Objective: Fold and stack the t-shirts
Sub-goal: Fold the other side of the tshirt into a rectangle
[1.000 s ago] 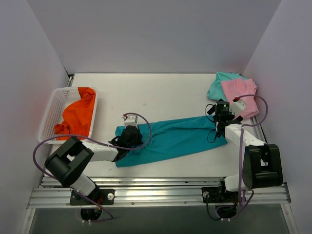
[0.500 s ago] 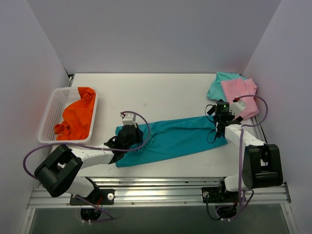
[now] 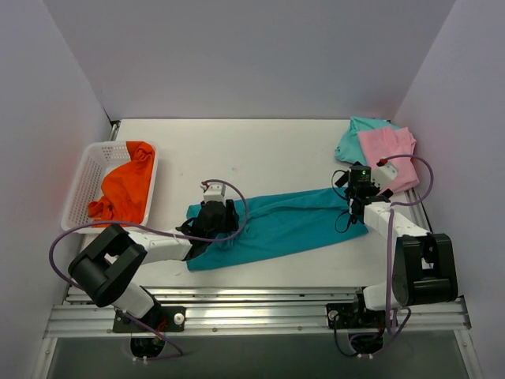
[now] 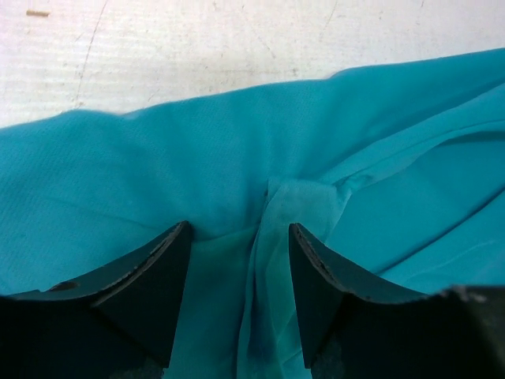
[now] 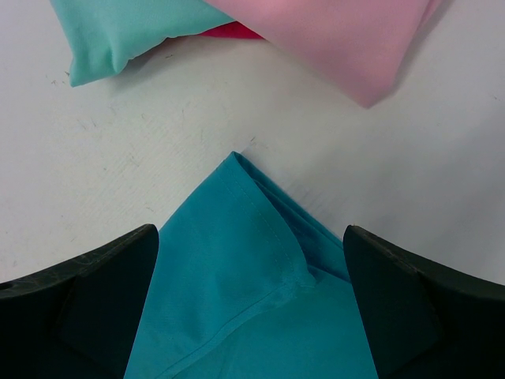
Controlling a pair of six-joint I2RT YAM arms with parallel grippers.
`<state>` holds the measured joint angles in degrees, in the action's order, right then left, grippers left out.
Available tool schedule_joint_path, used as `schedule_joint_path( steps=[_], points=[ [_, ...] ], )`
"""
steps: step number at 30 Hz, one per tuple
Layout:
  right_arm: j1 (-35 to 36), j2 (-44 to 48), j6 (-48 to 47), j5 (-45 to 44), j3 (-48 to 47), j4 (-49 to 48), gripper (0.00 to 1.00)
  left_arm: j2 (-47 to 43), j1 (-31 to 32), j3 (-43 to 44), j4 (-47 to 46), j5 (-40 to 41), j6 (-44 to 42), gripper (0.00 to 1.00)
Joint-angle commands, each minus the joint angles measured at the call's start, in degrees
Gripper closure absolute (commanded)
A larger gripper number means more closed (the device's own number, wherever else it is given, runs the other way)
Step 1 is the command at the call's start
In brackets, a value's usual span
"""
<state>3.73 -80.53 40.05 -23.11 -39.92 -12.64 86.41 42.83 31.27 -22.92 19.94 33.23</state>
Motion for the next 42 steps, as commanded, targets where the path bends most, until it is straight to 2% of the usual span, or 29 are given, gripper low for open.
schedule_joint_path(
  steps=[1,12,21,27,35,42],
  points=[
    [-0.1,-0.6,-0.3,-1.2,0.0,-0.7,0.01,2.0,0.1,4.9,-1.9,0.4,-1.4,0.39],
    [-0.2,-2.5,-0.5,-1.4,-0.7,-1.2,0.01,6.0,0.0,6.2,-4.6,-2.6,-1.1,0.41],
    [-0.2,-2.7,-0.4,-1.5,-0.2,-1.6,0.01,6.5,0.1,5.6,-5.6,-3.7,-0.7,0.48],
    [-0.1,-3.0,-0.4,-1.3,-0.2,-1.7,0.01,4.6,0.3,4.3,-5.5,-3.7,-0.7,0.59],
    [-0.2,-2.4,-0.5,-1.2,0.1,-1.6,0.01,1.9,0.6,3.5,-4.1,-3.4,-0.9,0.62],
    [-0.2,-2.5,-0.5,-1.1,0.0,-1.6,0.01,-3.0,3.2,4.6,0.5,0.1,-2.0,0.62]
  ],
)
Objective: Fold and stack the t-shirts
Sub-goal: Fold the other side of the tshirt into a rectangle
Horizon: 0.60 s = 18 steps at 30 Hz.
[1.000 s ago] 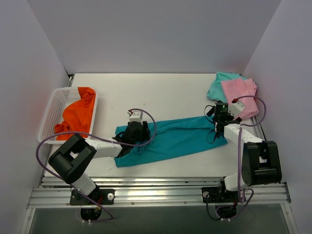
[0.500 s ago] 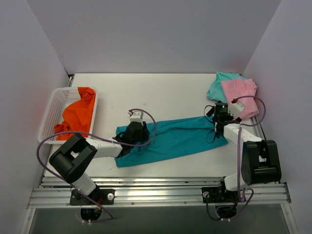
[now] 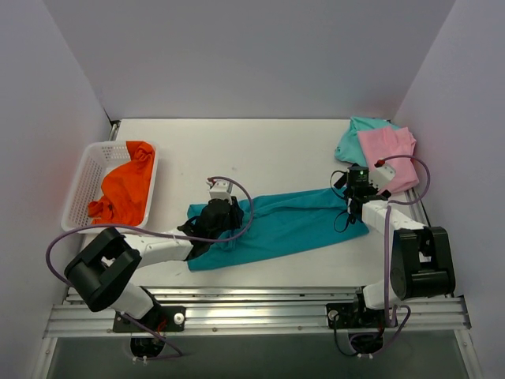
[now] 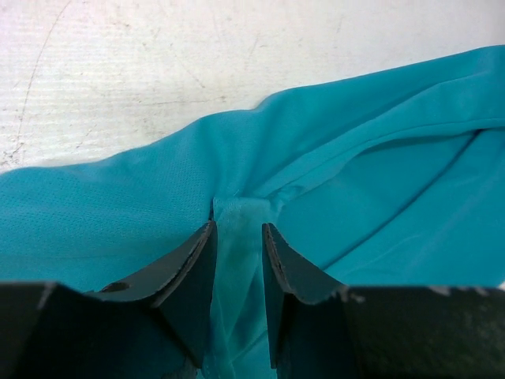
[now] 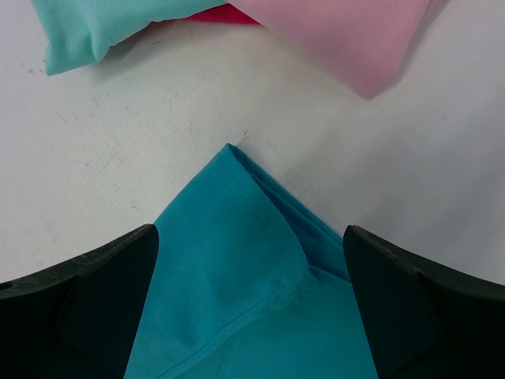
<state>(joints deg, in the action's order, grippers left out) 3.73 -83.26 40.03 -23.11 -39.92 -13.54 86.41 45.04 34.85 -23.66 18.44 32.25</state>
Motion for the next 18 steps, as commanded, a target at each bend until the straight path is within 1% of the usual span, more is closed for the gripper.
schedule_joint_path(
  steps=[1,6,9,10,12,13,14,15,16,17,18],
  points=[
    [-0.1,0.2,-0.4,-1.1,-0.1,-0.8,0.01,-3.3,1.4,1.1,1.6,1.7,-1.0,0.62],
    [-0.2,0.2,-0.5,-1.0,0.2,-1.0,0.01,-2.0,1.6,1.0,1.2,2.8,-0.8,0.63],
    [-0.2,0.4,-0.4,-1.0,0.4,-1.0,0.01,-2.7,2.0,-0.6,-0.2,3.9,-0.9,0.63],
    [-0.2,0.5,-0.4,-1.0,0.5,-1.0,0.01,-4.6,2.2,-0.9,-0.5,4.7,-1.1,0.63],
    [-0.2,0.5,-0.5,-0.9,0.5,-1.1,0.01,-8.1,3.3,-1.5,1.7,9.9,-2.1,0.62],
    [-0.2,0.6,-0.5,-0.8,0.6,-1.1,0.01,-12.5,3.9,-2.1,2.7,12.9,-2.6,0.61],
    [-0.1,0.4,-0.5,-0.8,0.6,-1.3,0.01,-14.8,4.8,-2.2,6.0,16.5,-3.2,0.6],
    [-0.1,0.3,-0.4,-0.7,0.6,-1.3,0.01,-17.3,6.0,-2.3,6.9,22.0,-4.2,0.56],
    [-0.2,0.2,-0.5,-0.6,0.5,-1.4,0.01,-21.0,5.9,-3.1,7.7,22.4,-4.6,0.54],
    [-0.2,0.0,-0.5,-0.5,0.5,-1.5,0.01,-22.1,5.6,-3.5,7.5,21.9,-4.7,0.53],
    [-0.1,0.0,-0.5,-0.6,0.5,-1.6,0.01,-22.5,4.5,-3.7,7.2,19.1,-4.5,0.52]
  ],
)
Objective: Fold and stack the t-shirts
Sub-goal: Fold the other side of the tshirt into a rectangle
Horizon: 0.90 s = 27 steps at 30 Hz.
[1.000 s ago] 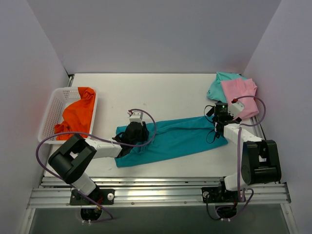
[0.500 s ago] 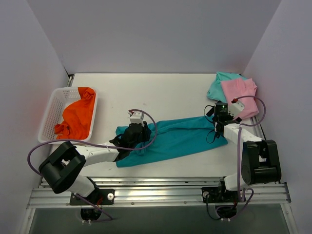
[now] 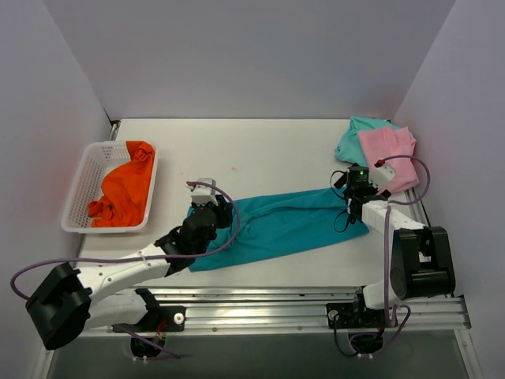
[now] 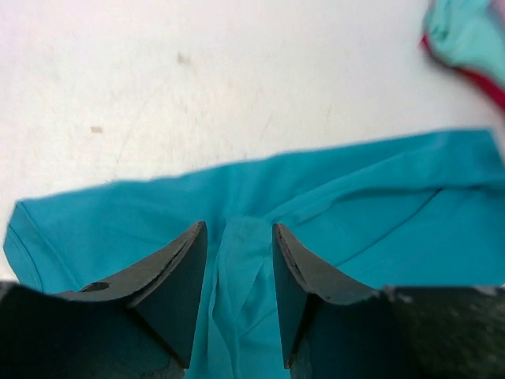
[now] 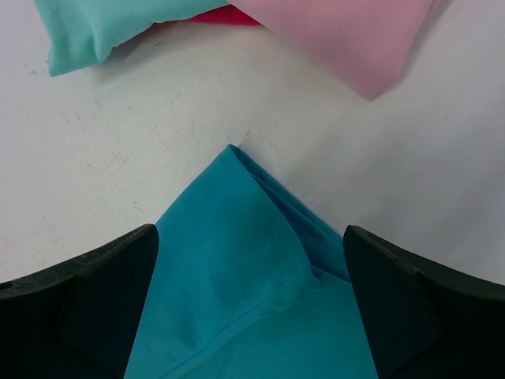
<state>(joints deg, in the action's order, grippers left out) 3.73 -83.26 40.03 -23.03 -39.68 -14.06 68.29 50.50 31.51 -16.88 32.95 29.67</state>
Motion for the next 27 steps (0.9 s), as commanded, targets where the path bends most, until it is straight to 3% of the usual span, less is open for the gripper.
schedule_joint_path(
  steps=[1,9,12,27],
  points=[
    [-0.1,-0.1,-0.5,-0.5,0.2,-1.1,0.01,-3.6,-1.5,-0.8,-0.7,2.6,-1.6,0.52],
    [0.1,0.0,-0.5,-0.5,0.6,-1.2,0.01,16.9,-2.2,2.2,-9.1,-8.9,0.8,0.59],
    [0.1,0.0,-0.5,-0.6,0.6,-1.2,0.01,20.8,-2.2,2.9,-11.5,-11.1,1.9,0.6],
    [0.1,-1.7,-0.7,-0.4,0.1,-1.6,0.01,20.4,-2.2,1.1,-11.9,-10.0,2.5,0.62]
  ],
)
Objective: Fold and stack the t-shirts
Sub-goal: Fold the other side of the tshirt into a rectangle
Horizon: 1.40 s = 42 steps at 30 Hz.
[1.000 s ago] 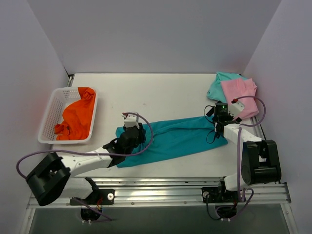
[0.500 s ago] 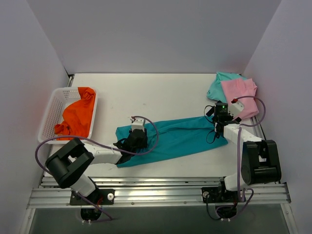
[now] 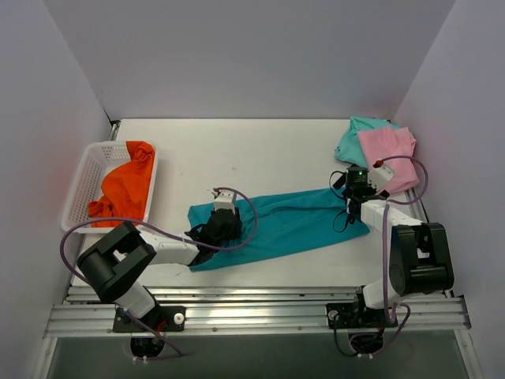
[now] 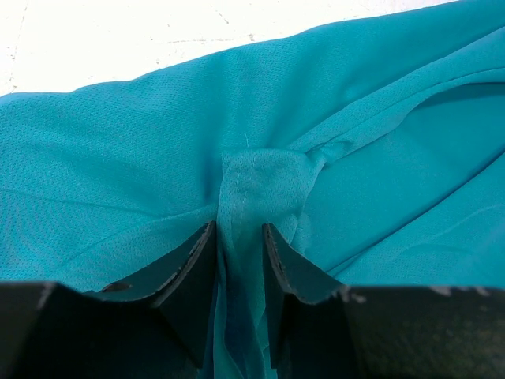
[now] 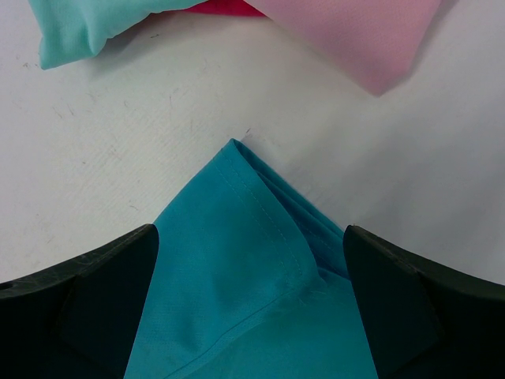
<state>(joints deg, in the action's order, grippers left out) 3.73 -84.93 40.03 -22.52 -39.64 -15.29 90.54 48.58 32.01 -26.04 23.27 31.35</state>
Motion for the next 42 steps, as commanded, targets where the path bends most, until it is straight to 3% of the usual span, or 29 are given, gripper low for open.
schedule_joint_path(
  steps=[1,6,7,11,19,26,27,28,29,30,31,32,33,39,42],
  points=[
    [0.0,0.1,-0.6,-0.9,0.2,-0.4,0.01,-1.9,-0.2,0.6,-2.5,-0.4,0.8,0.62],
    [0.0,-0.1,-0.6,-0.9,0.2,-0.4,0.01,-3.2,-0.2,0.2,-2.0,-0.2,0.9,0.68],
    [0.1,-0.1,-0.6,-0.9,0.2,-0.4,0.01,-3.3,-0.2,0.2,-1.9,-0.2,0.9,0.79],
    [0.1,-0.2,-0.6,-0.9,0.2,-0.4,0.01,-3.2,-0.2,0.2,-1.6,-0.2,1.1,0.97],
    [0.0,-0.1,-0.6,-0.6,0.3,-0.2,0.01,-3.9,0.5,-0.8,-1.0,-0.7,1.4,0.98],
    [0.1,0.3,-0.7,-0.4,0.2,-0.2,0.01,-7.0,9.9,-2.7,6.1,1.0,4.8,0.98],
    [0.1,0.4,-0.6,-0.4,0.3,-0.1,0.01,-7.0,12.4,-3.2,6.9,1.6,5.4,0.95],
    [0.1,0.2,-0.5,-0.4,0.3,-0.2,0.01,-7.1,13.5,-4.1,7.5,1.8,7.0,0.86],
    [0.0,0.2,-0.6,-0.2,0.2,-0.2,0.01,-7.2,14.6,-4.7,8.9,2.3,8.0,0.7],
    [0.0,0.1,-0.6,-0.2,0.3,-0.4,0.0,-7.3,16.8,-5.1,9.6,3.8,9.1,0.54],
    [0.1,0.0,-0.6,-0.2,0.2,-0.4,0.0,-7.5,18.0,-5.5,10.3,5.0,11.3,0.22],
    [0.1,0.0,-0.5,0.0,0.1,-0.3,0.01,-7.6,19.3,-6.1,12.1,6.5,12.3,0.02],
    [0.1,0.0,-0.5,0.0,0.0,-0.3,0.0,-7.6,21.1,-6.3,13.1,9.3,13.3,0.06],
    [0.0,-0.1,-0.5,0.6,-0.1,-0.9,0.0,-12.2,22.9,-6.5,21.2,18.9,22.3,0.06],
    [0.0,-0.2,-0.4,1.1,0.0,-1.2,0.01,-16.4,22.9,-5.1,29.7,25.0,28.0,0.06]
  ],
)
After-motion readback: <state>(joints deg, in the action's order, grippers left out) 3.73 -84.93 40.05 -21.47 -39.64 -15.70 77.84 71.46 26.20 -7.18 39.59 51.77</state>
